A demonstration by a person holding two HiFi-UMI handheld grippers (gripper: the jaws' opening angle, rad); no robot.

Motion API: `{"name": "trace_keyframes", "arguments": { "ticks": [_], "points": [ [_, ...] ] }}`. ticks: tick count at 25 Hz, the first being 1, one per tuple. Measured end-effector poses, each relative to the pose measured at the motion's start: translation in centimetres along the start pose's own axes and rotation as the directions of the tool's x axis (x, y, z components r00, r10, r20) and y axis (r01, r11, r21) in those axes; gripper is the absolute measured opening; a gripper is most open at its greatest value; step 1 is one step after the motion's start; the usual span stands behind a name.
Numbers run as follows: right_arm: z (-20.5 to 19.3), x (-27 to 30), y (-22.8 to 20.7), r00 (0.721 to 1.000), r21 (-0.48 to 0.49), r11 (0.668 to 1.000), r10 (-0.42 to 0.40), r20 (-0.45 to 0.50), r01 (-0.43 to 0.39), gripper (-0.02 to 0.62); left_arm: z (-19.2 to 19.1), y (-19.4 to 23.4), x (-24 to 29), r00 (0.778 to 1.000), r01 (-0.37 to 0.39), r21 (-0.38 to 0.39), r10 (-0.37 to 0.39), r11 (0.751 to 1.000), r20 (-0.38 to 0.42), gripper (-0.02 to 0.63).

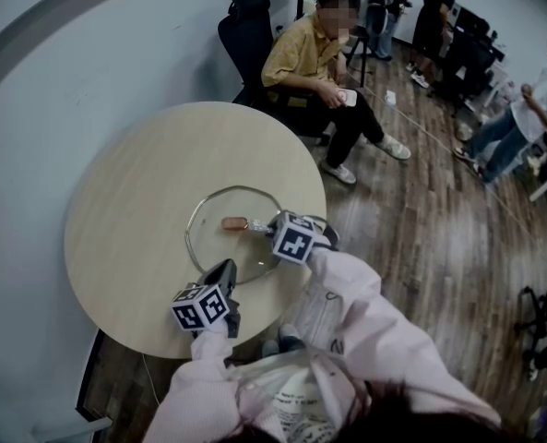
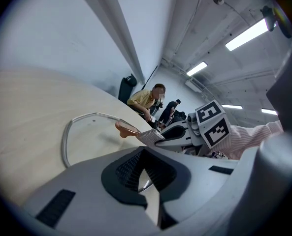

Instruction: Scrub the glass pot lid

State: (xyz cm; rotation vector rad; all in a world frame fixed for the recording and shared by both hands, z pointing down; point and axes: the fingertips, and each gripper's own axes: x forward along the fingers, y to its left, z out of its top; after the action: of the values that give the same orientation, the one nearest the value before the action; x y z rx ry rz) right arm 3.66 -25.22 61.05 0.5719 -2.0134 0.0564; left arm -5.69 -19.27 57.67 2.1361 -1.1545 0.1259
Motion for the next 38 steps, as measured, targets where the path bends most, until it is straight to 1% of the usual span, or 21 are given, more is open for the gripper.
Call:
{"name": "trace_keyframes", "arguments": {
  "ticks": [13, 22, 29, 38],
  "points": [
    [0.7, -0.6, 1.6, 1.000, 0.021, 1.000, -0.018, -0.022, 0.019, 0.086, -0.6, -0.1, -0.9, 1.000, 0.016, 0.004, -0.016, 1.000, -0.009, -0.002],
    [0.8, -0.4, 2.2, 0.998, 0.070, 0.996, -0.044, -0.042, 0.047, 0.086, -0.8, 0.2, -1.6, 1.000, 0.013, 0.005, -0.013, 1.000, -0.009, -0.002],
    [2.1, -0.5, 3.3, 0.998, 0.080, 0.996, -0.046, -0.034, 0.049, 0.086, -1.1, 0.6, -2.6, 1.000, 0.008, 0.001, -0.008, 1.000, -0.005, -0.002],
    [2.8, -0.2, 3.7, 0.994, 0.162, 0.982, -0.087, -0.071, 0.097, 0.086, -1.5, 1.6, -3.9, 1.000, -0.008, -0.006, 0.008, 1.000, -0.001, -0.002]
  ]
}}
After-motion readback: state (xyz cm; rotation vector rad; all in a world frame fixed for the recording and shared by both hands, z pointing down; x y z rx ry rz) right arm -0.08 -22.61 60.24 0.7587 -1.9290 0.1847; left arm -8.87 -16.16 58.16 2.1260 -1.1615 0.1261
